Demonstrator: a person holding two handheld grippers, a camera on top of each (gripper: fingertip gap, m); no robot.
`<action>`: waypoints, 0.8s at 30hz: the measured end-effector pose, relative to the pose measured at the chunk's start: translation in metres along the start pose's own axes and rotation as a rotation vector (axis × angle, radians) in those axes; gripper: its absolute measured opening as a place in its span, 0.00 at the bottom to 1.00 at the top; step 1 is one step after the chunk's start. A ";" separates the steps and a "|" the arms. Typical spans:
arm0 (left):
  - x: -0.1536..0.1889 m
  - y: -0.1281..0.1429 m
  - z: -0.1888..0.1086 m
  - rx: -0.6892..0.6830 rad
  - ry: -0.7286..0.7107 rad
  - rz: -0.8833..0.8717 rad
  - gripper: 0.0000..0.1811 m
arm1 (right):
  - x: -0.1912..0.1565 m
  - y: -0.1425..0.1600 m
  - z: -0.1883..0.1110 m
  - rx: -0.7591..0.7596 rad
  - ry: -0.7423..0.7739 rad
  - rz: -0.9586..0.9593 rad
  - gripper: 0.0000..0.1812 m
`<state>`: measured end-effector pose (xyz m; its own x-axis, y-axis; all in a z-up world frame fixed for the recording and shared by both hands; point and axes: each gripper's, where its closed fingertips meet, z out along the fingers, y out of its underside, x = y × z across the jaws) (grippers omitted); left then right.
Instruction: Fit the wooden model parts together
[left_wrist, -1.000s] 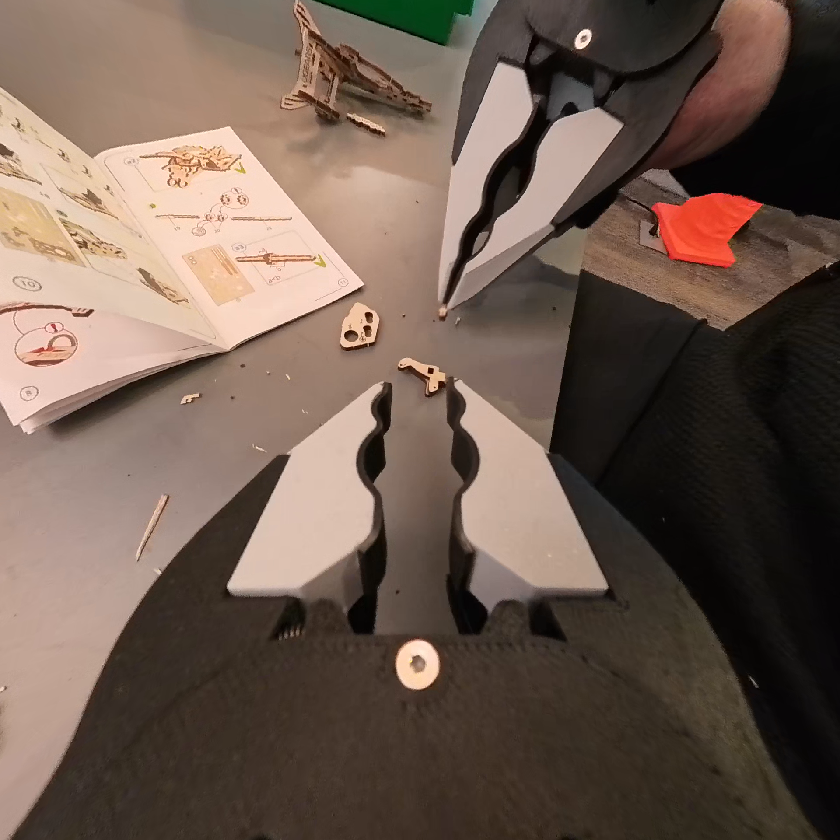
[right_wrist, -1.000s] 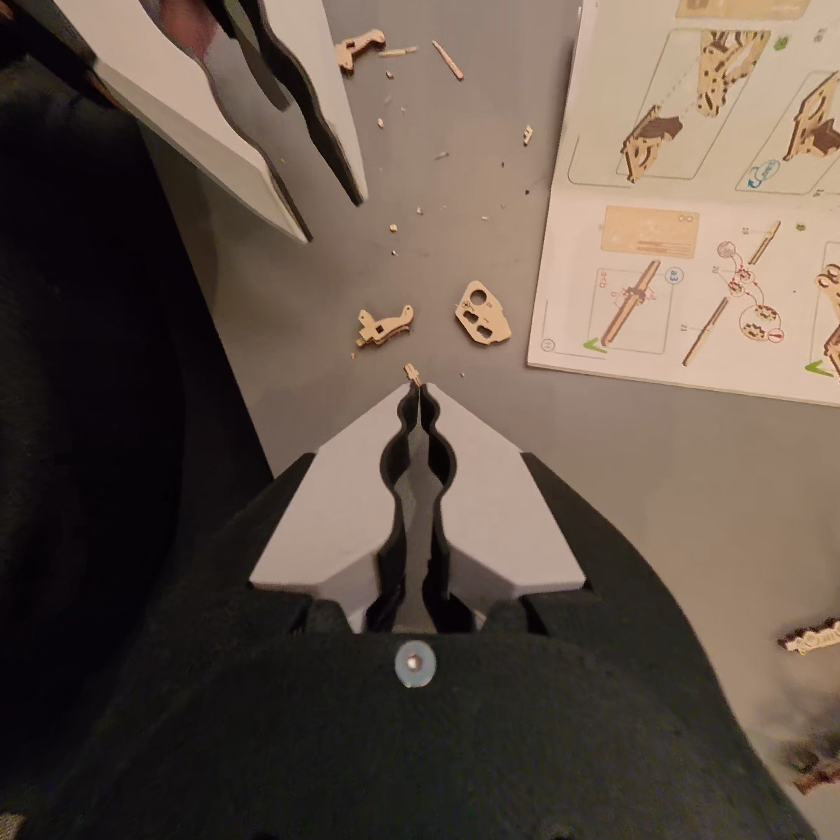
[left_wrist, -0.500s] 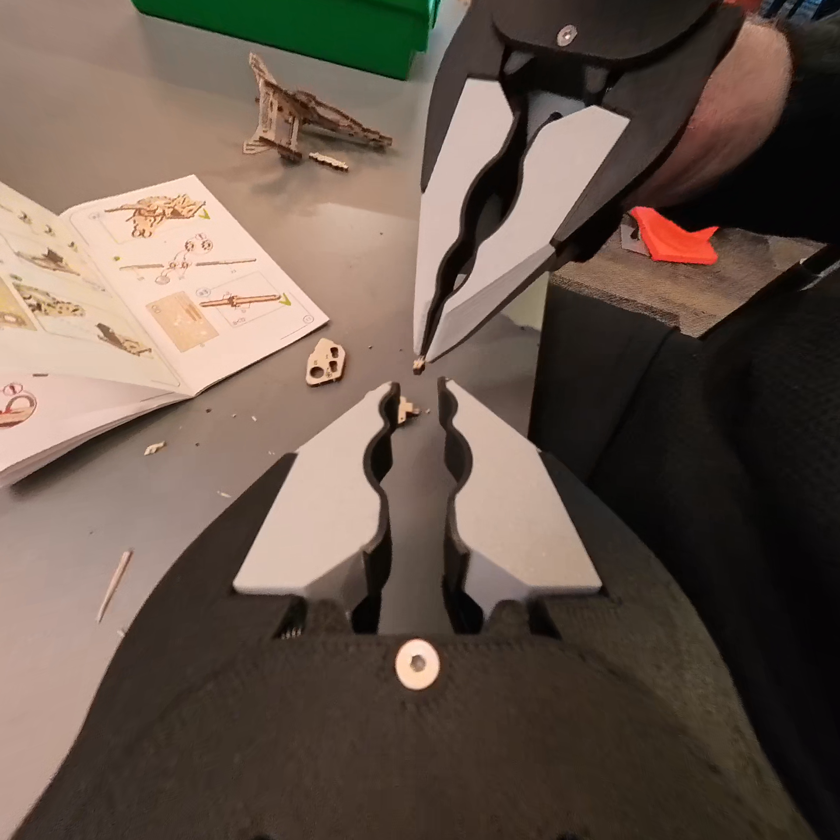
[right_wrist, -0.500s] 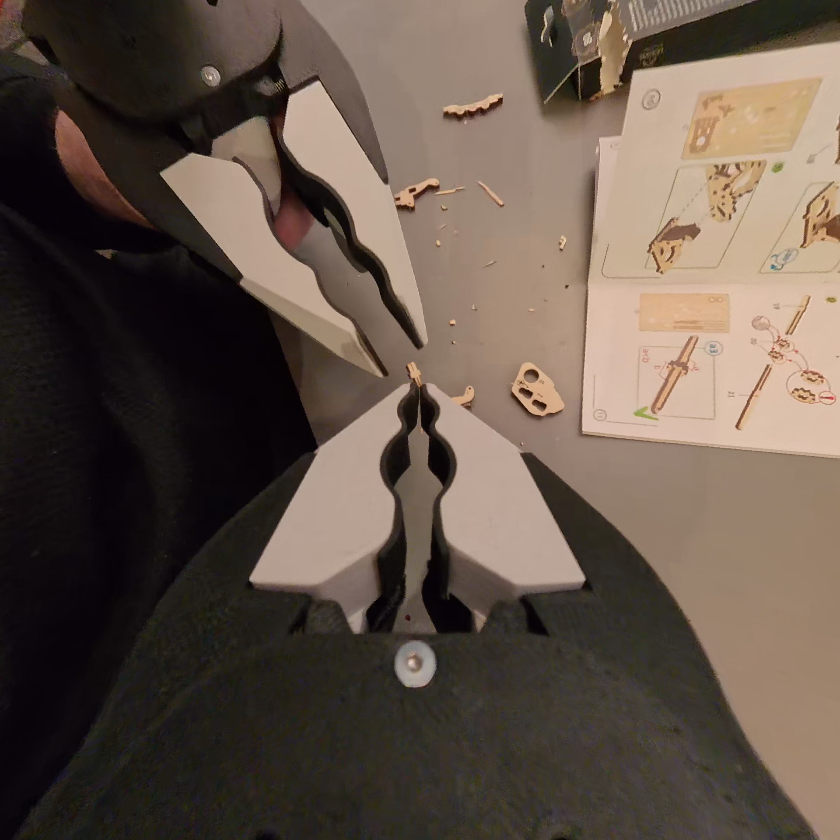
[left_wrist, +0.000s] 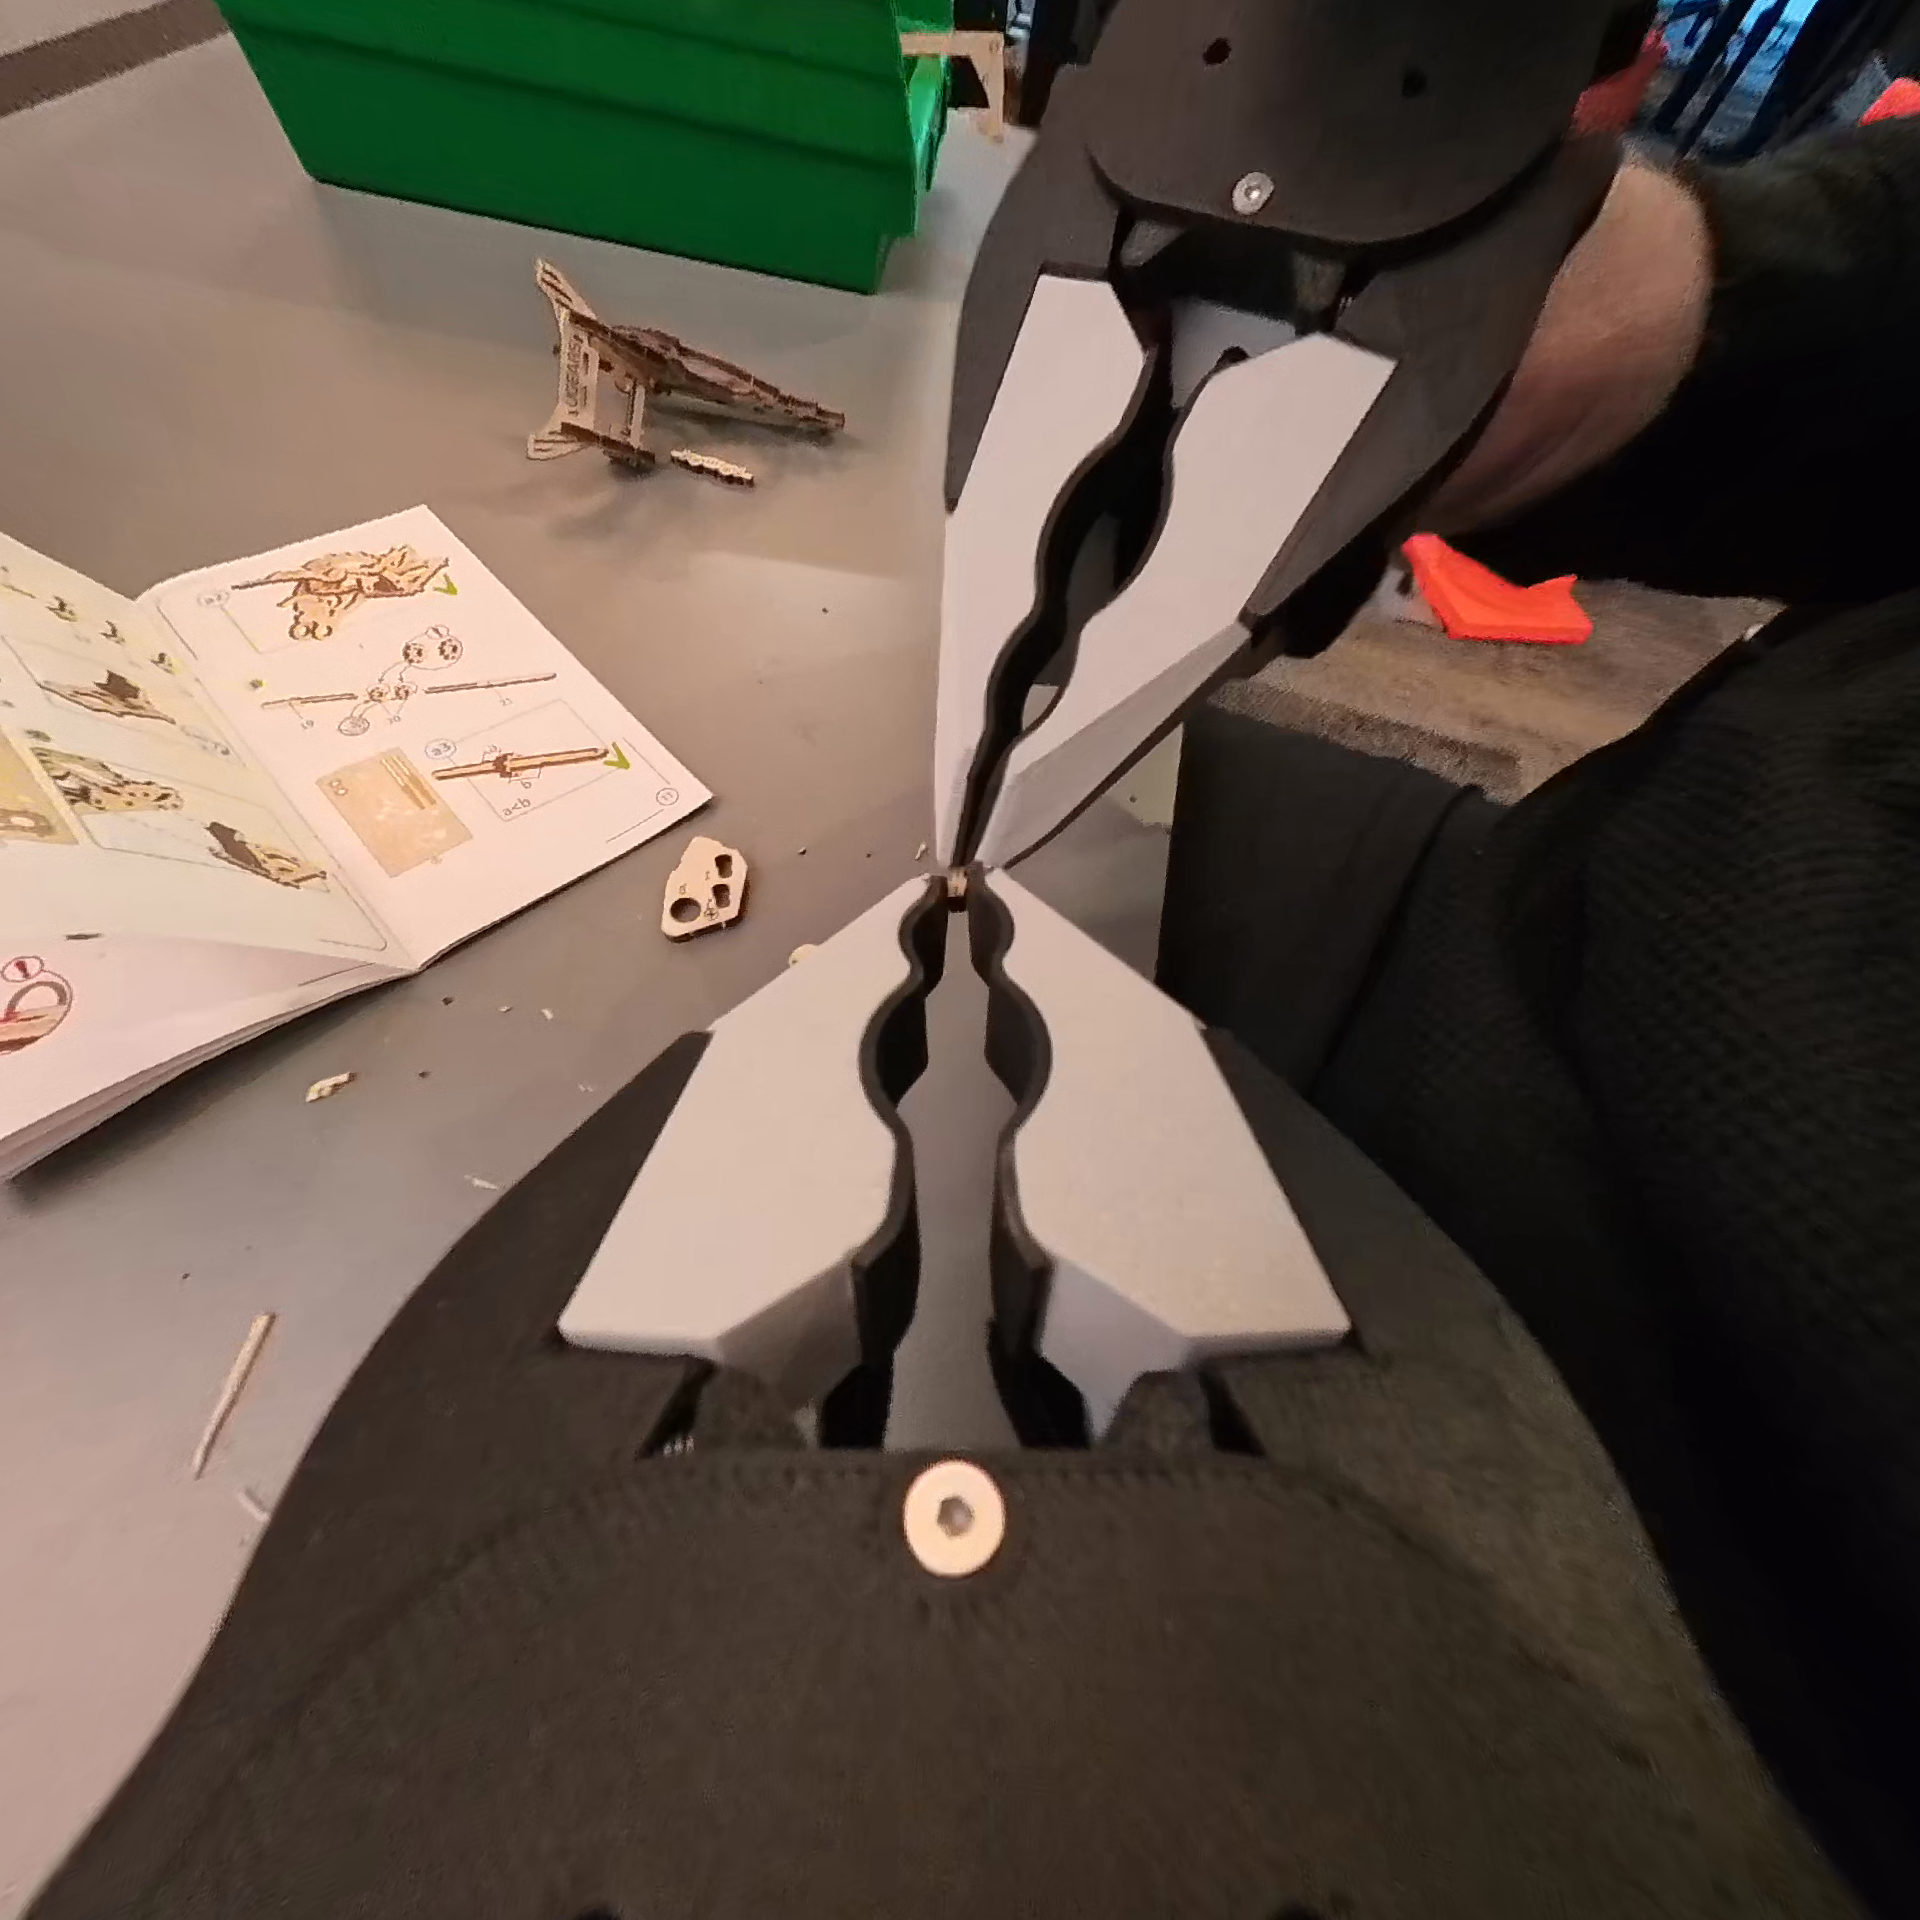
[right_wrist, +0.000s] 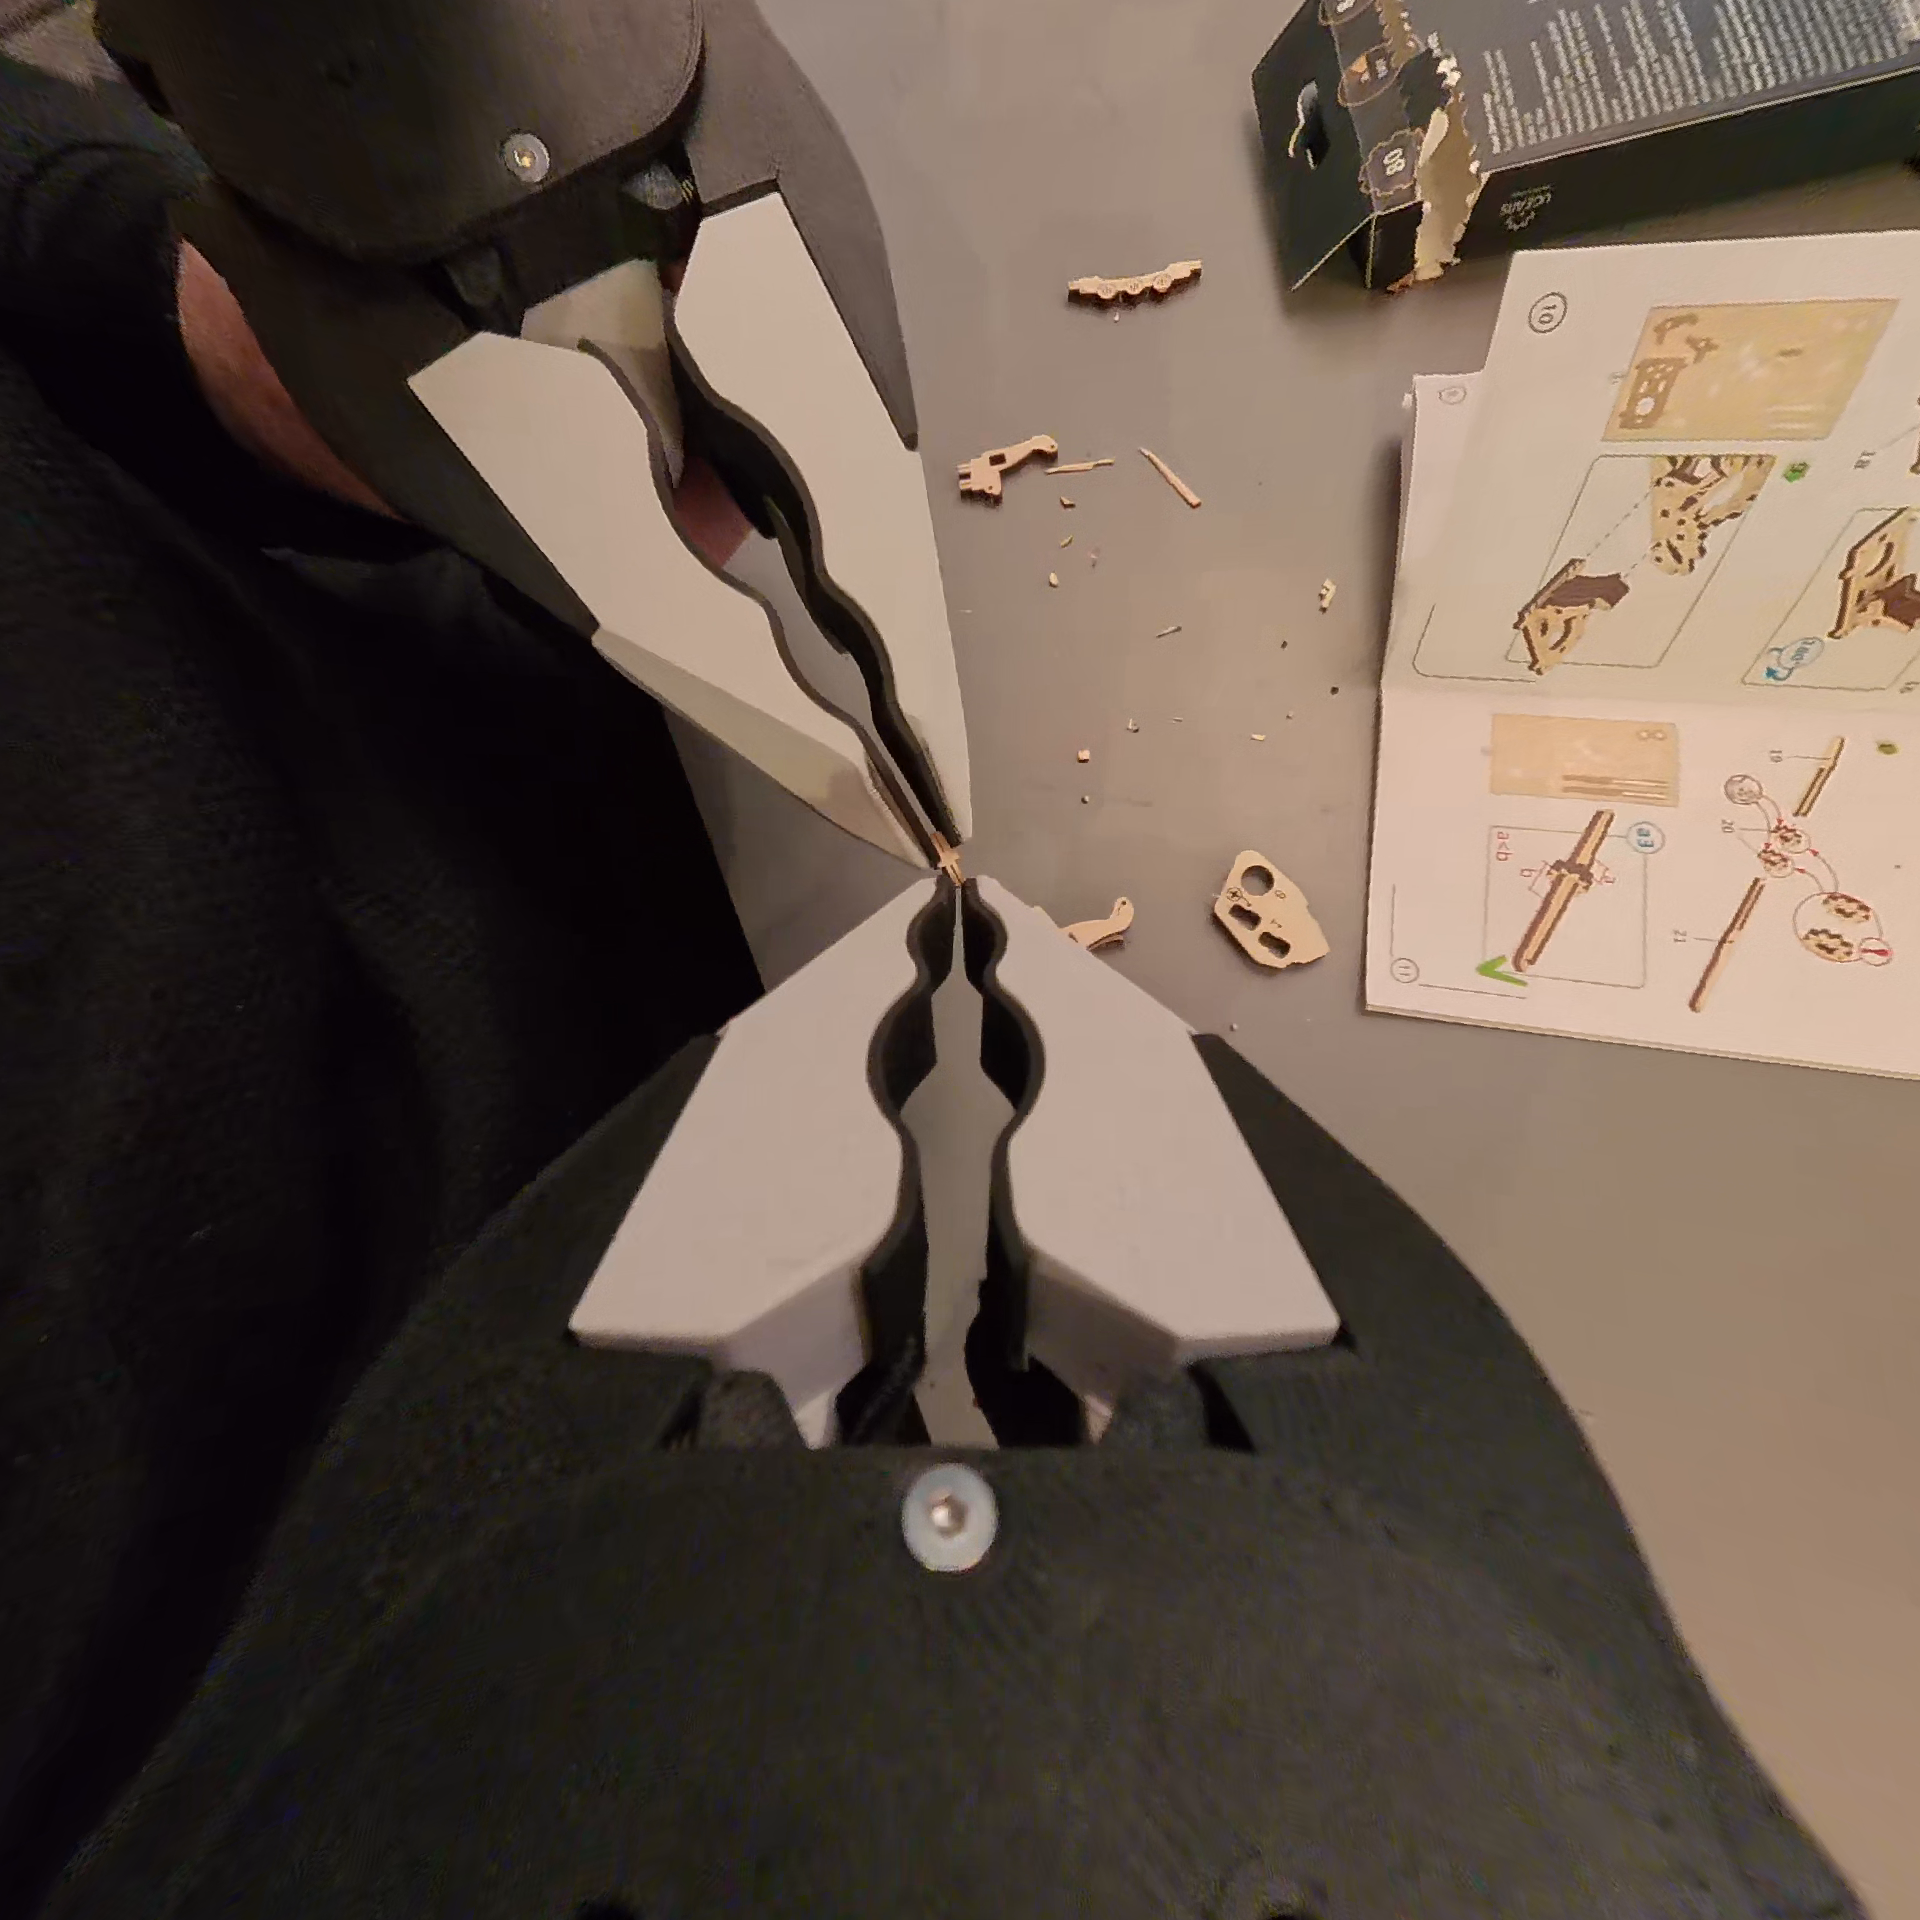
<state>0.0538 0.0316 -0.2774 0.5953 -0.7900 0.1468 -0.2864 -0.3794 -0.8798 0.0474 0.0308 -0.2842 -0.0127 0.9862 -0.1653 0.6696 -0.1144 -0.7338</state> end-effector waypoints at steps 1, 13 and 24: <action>0.001 -0.002 -0.001 0.016 0.011 -0.021 0.01 | 0.000 -0.001 -0.002 0.015 -0.004 0.015 0.00; 0.012 -0.021 -0.009 0.147 0.159 -0.209 0.00 | -0.009 -0.006 -0.013 0.116 -0.005 0.100 0.05; 0.016 -0.022 -0.016 0.155 0.151 -0.219 0.00 | -0.022 -0.011 -0.006 0.142 -0.082 0.113 0.06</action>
<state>0.0577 0.0201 -0.2486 0.5089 -0.7643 0.3962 -0.0381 -0.4798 -0.8765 0.0451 0.0111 -0.2688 -0.0078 0.9536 -0.3009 0.5589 -0.2454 -0.7921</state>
